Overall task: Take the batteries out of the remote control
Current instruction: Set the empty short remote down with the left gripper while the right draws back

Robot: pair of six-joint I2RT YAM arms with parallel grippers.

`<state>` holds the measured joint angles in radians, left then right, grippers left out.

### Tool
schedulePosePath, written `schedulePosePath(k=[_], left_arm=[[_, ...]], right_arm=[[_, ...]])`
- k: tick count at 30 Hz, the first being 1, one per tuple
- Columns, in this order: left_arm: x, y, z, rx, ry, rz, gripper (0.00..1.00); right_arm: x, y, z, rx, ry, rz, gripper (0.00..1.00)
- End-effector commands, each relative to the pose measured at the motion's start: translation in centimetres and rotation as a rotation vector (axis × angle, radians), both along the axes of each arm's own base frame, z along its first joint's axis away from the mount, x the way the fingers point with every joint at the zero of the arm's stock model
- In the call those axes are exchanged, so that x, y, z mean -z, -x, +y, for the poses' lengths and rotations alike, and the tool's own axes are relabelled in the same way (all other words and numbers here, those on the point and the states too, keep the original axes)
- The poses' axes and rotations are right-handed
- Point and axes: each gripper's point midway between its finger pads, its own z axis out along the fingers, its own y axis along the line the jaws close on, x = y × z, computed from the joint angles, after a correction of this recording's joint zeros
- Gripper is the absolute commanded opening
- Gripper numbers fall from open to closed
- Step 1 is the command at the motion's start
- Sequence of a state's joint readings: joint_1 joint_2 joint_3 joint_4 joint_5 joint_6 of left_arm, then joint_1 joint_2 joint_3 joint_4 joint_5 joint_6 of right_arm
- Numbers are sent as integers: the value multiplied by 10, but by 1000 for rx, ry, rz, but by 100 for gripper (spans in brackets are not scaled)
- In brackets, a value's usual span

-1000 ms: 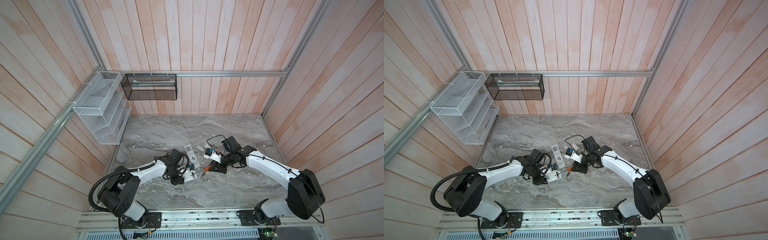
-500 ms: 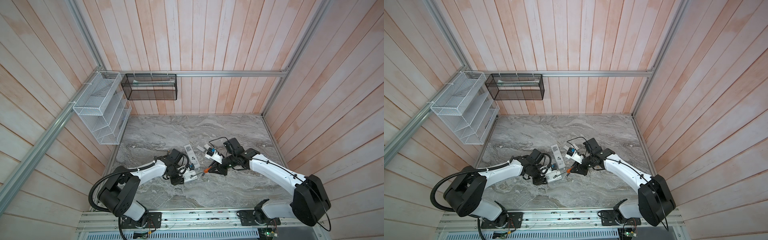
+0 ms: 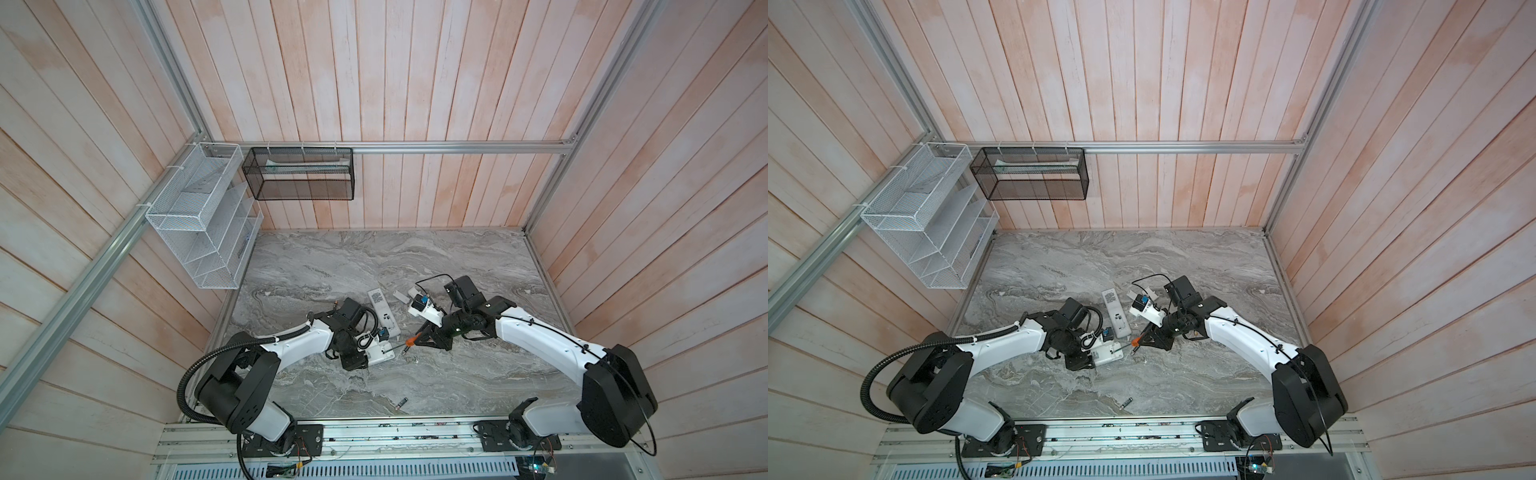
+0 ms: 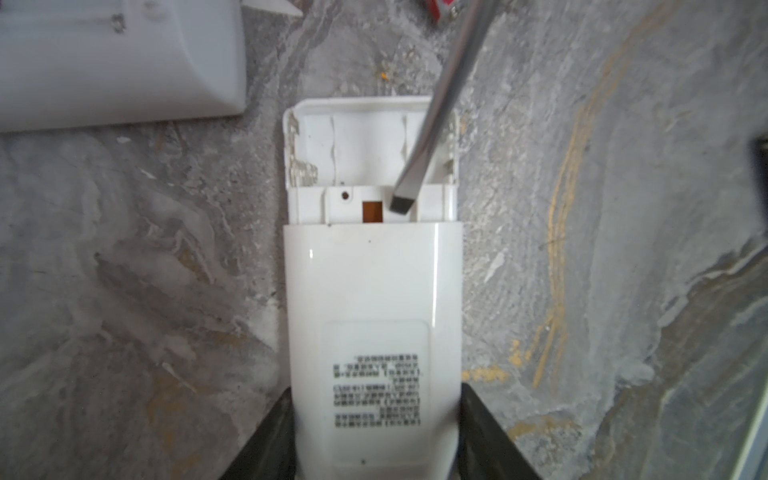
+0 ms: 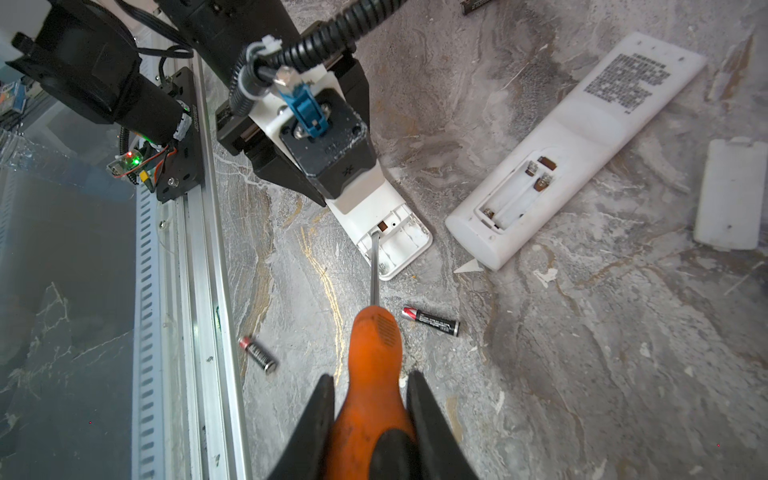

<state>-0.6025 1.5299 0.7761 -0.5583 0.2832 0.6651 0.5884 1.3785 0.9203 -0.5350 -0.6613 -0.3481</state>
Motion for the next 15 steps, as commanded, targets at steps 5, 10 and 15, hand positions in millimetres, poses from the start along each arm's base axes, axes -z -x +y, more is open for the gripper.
schedulePosePath(k=[5, 10, 15], left_arm=[[-5, -5, -8, -19, 33, 5, 62], [-9, -9, -11, -37, 44, 9, 66], [-33, -20, -19, -107, 123, 5, 67]], right_arm=[[-39, 18, -5, 171, -34, 119, 0], [-40, -5, -14, 335, -82, 124, 0], [-39, -20, -19, 436, -119, 201, 0]])
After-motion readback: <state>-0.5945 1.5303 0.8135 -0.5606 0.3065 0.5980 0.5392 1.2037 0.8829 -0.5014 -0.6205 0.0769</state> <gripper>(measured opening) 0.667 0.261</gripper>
